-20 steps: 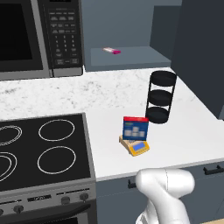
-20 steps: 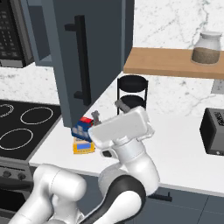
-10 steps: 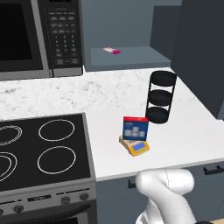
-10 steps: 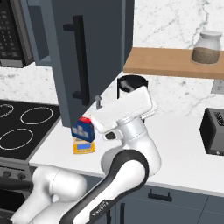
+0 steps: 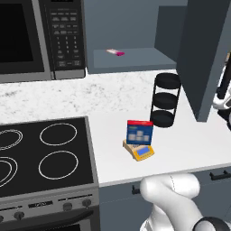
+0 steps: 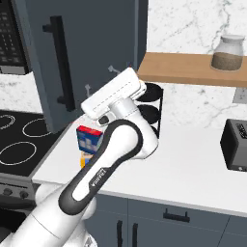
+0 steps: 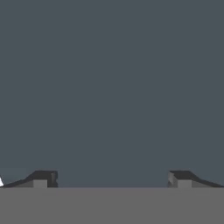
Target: Pick the boxed food and place it on the digital scale for weighing, and close the cabinet.
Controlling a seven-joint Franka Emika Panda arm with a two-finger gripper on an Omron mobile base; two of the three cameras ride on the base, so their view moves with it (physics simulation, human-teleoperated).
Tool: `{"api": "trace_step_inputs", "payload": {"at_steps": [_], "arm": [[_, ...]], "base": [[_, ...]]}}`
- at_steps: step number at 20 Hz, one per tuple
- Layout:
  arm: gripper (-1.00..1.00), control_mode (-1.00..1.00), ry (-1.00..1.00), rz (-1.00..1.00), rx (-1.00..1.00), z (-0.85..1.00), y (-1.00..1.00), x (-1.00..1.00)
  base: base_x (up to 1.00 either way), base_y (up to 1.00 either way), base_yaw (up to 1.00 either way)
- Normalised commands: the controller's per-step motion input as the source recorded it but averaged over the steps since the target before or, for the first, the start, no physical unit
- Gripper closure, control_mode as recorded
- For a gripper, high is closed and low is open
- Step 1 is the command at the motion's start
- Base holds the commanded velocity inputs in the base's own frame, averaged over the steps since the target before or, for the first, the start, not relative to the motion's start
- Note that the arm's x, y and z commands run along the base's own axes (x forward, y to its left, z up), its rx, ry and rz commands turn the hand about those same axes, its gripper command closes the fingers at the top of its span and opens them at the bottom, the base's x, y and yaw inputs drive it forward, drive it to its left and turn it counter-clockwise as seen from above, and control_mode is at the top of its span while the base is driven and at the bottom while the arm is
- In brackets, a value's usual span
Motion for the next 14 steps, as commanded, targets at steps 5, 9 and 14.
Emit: {"api": "trace_step_inputs", "payload": {"at_steps": [5, 9, 14], "arm": [[-1.0, -1.0, 0.25, -0.13, -0.2, 0.05, 1.0, 1.0], [-1.0, -1.0, 0.2, -0.4, -0.24, 0.0, 0.99, 1.0], [-1.0, -1.0, 0.21, -0.52, -0.22, 0.0, 0.69, 0.94]], "base": [[0.0, 0.0, 0.0], [0.0, 0.0, 0.0], [0.0, 0.0, 0.0]]}}
